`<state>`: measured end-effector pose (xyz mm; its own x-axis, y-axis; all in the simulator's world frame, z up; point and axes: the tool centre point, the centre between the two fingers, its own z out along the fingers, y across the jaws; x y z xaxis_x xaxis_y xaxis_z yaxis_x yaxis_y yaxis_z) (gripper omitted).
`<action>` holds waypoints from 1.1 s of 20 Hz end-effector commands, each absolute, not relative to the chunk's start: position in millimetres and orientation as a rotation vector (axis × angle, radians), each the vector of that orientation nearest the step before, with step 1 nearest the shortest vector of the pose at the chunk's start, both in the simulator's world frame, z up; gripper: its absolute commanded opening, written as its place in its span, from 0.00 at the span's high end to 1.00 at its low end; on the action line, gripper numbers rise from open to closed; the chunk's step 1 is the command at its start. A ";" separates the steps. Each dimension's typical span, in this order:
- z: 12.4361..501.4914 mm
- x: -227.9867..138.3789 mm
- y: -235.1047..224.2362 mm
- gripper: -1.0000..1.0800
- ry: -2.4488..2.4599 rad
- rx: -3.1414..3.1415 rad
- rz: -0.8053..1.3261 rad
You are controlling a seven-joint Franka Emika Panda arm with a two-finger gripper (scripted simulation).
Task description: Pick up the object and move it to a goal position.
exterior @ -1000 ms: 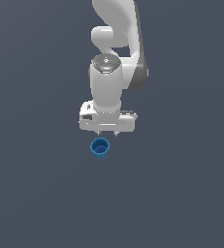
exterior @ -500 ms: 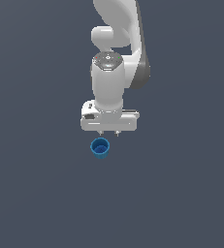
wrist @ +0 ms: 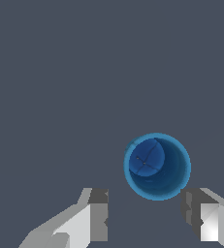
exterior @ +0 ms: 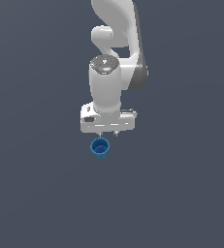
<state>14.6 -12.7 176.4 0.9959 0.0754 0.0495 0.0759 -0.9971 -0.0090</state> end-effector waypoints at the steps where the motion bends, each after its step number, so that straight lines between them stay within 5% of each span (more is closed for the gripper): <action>1: 172.4 13.2 -14.3 0.38 -0.176 -3.119 -0.076; 22: 132.3 -4.0 -28.5 0.38 -0.839 -2.926 -0.116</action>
